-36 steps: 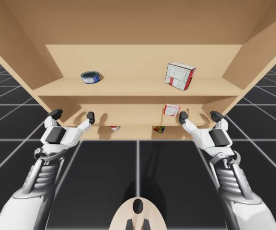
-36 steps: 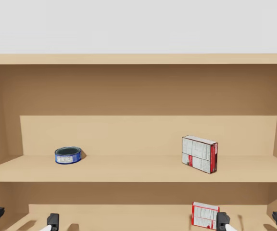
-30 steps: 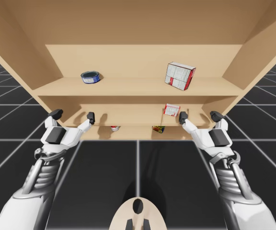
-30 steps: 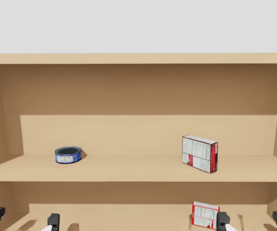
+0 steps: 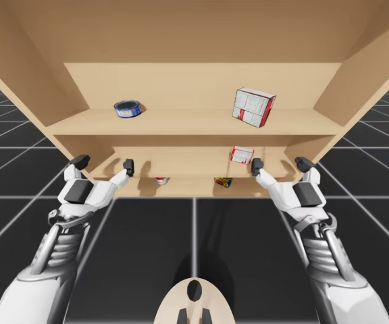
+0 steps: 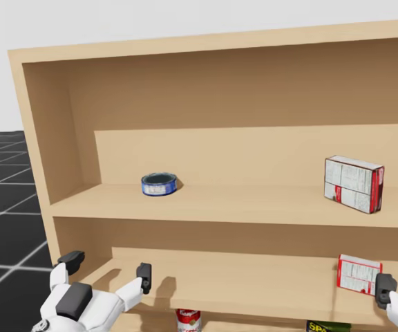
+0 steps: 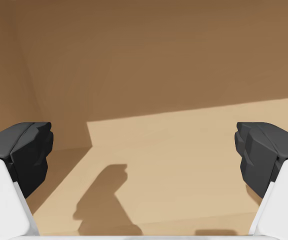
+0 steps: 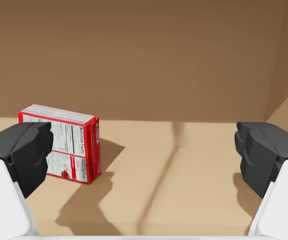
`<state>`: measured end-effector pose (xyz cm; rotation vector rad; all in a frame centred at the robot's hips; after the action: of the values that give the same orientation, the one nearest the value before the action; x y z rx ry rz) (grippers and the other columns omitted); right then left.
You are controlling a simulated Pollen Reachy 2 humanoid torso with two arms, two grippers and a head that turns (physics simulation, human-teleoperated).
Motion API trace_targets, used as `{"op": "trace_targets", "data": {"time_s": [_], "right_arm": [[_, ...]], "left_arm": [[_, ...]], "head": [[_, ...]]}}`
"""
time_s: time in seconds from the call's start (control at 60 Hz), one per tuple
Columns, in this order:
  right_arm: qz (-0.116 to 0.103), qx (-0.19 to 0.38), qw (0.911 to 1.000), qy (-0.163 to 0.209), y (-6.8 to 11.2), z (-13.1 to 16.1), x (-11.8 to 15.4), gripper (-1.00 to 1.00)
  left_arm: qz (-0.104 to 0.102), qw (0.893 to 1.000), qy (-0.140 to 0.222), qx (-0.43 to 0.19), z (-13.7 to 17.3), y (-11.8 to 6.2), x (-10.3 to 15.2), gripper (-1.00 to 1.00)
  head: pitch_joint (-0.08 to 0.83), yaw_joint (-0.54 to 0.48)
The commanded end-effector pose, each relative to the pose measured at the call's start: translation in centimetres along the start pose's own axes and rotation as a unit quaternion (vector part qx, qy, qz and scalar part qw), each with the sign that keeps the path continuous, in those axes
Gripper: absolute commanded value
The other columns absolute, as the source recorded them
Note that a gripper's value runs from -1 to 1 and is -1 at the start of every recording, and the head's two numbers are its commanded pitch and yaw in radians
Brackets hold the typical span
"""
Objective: Retrieve the tuna can from the shelves.
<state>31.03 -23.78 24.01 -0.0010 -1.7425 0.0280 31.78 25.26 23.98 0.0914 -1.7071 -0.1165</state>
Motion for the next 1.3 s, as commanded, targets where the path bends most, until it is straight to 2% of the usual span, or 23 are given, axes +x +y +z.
{"op": "trace_targets", "data": {"time_s": [0.017,0.167,0.317,0.383,0.467,0.5,0.55,0.65,0.733,0.933,1.3], "right_arm": [[0.001,0.001,1.0,0.002,0.2,0.1,-0.1,-1.0],[0.003,0.001,1.0,0.002,0.2,0.1,-0.2,-1.0],[0.005,0.0,1.0,0.002,0.2,0.0,-0.1,-1.0],[0.005,-0.002,1.0,0.001,0.2,0.0,-0.2,-1.0],[0.005,-0.003,1.0,0.002,0.1,0.0,-0.2,-1.0],[0.005,-0.003,1.0,0.003,0.2,0.0,-0.2,-1.0],[0.005,-0.004,1.0,0.004,0.2,0.0,-0.3,-1.0],[0.006,-0.005,1.0,0.004,0.2,0.0,-0.3,-1.0],[0.006,-0.006,1.0,0.005,0.2,0.0,-0.3,-1.0],[0.007,-0.007,0.9999,0.006,0.2,0.0,-0.4,-1.0],[0.006,-0.01,0.9999,0.005,0.1,0.0,-0.3,-1.0]], "left_arm": [[0.001,1.0,0.002,-0.003,0.1,0.1,0.0,-1.0],[0.003,1.0,0.001,-0.007,0.4,-0.1,0.5,-1.0],[0.008,1.0,-0.006,-0.014,2.0,-0.4,2.7,-1.0],[0.014,1.0,-0.002,-0.016,3.0,-0.6,4.5,-1.0],[0.002,1.0,-0.011,-0.018,4.2,-1.0,7.0,-1.0],[0.007,0.999,-0.014,-0.029,4.8,-1.2,8.6,-1.0],[0.001,0.999,-0.014,-0.034,5.2,-1.4,10.1,-1.0],[0.004,0.999,-0.012,-0.053,5.2,-1.8,12.7,-1.0],[0.001,0.998,-0.003,-0.06,4.3,-2.1,13.8,-1.0],[0.013,0.997,0.018,-0.072,1.5,-2.6,15.1,-1.0],[0.037,0.993,0.101,-0.05,-6.6,-3.3,13.8,-1.0]], "head": [[0.143,0.24],[0.149,0.27],[0.148,0.26],[0.15,0.26],[0.15,0.26],[0.15,0.26],[0.15,0.27],[0.15,0.27],[0.148,0.28],[0.147,0.28],[0.143,0.28]]}}
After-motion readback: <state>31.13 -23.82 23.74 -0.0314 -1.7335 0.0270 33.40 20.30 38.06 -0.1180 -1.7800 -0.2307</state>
